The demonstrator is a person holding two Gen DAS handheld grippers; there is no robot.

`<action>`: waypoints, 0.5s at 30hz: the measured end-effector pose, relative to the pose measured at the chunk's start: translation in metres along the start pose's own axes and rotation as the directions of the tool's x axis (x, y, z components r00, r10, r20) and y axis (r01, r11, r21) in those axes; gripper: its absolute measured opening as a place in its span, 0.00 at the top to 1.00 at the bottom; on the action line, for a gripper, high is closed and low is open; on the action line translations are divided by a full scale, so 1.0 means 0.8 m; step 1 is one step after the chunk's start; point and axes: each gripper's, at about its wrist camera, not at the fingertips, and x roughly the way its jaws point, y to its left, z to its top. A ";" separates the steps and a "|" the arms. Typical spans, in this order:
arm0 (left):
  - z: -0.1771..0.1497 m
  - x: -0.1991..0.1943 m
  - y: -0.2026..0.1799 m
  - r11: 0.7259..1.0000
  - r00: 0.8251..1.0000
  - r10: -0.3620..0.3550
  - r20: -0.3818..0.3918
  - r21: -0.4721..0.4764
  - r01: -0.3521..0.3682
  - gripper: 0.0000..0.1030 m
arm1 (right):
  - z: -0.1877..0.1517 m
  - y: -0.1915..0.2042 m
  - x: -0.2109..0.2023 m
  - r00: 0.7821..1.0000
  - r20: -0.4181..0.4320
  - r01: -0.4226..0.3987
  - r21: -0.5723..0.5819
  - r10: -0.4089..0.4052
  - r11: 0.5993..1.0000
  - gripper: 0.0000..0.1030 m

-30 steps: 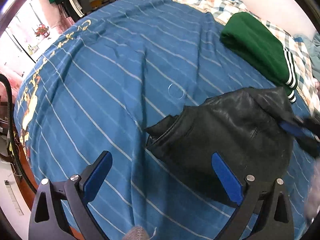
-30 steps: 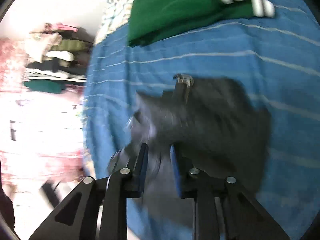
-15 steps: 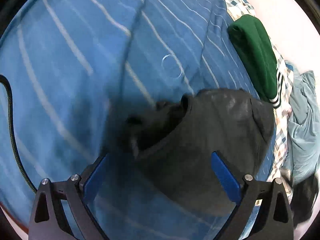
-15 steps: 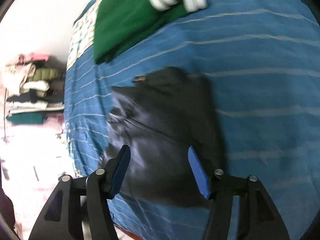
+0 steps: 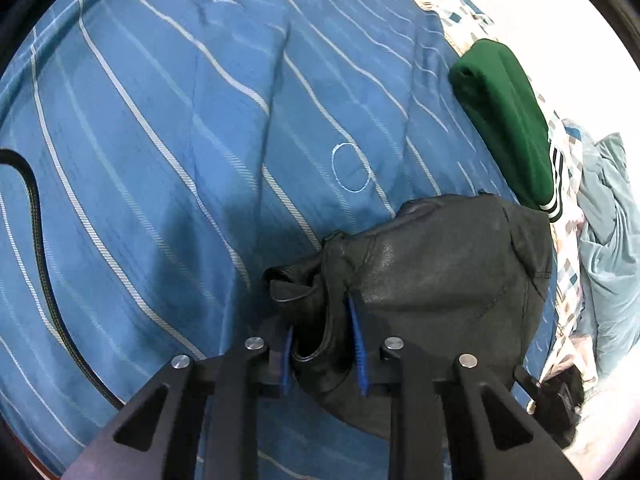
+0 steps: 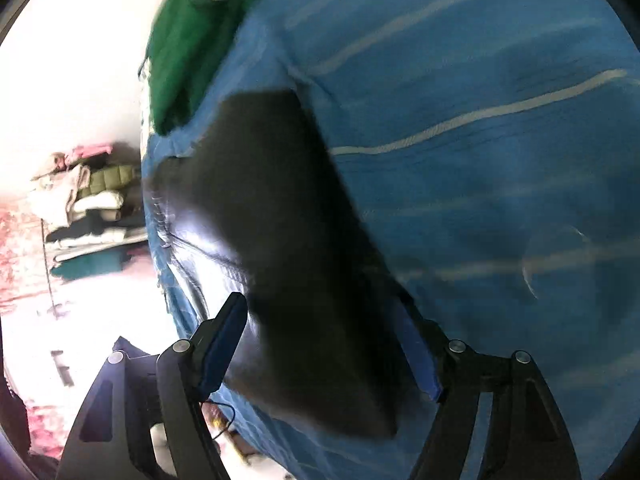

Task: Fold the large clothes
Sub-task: 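Carry the folded jacket with both grippers and lower it onto the green sweater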

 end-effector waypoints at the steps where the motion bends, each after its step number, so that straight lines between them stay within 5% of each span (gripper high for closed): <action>1: 0.001 0.002 -0.002 1.000 1.000 0.002 -0.003 0.011 -0.002 0.80 | 0.007 -0.004 0.014 0.997 -0.038 -0.061 -0.006 0.061 0.998 0.26; 7: 0.004 -0.001 -0.004 0.999 1.000 0.020 -0.005 0.044 -0.020 0.80 | 0.034 0.022 0.070 0.987 -0.118 -0.130 -0.144 0.114 0.981 0.26; 11: 0.011 -0.014 -0.011 0.997 0.999 0.037 0.017 0.065 -0.038 0.80 | 0.026 0.037 0.061 0.984 -0.083 -0.169 -0.131 0.159 0.977 0.53; 15: 0.019 -0.038 -0.026 0.993 0.997 0.050 0.050 0.102 -0.055 0.81 | 0.010 0.061 0.047 0.978 -0.053 -0.208 -0.099 0.203 0.973 0.59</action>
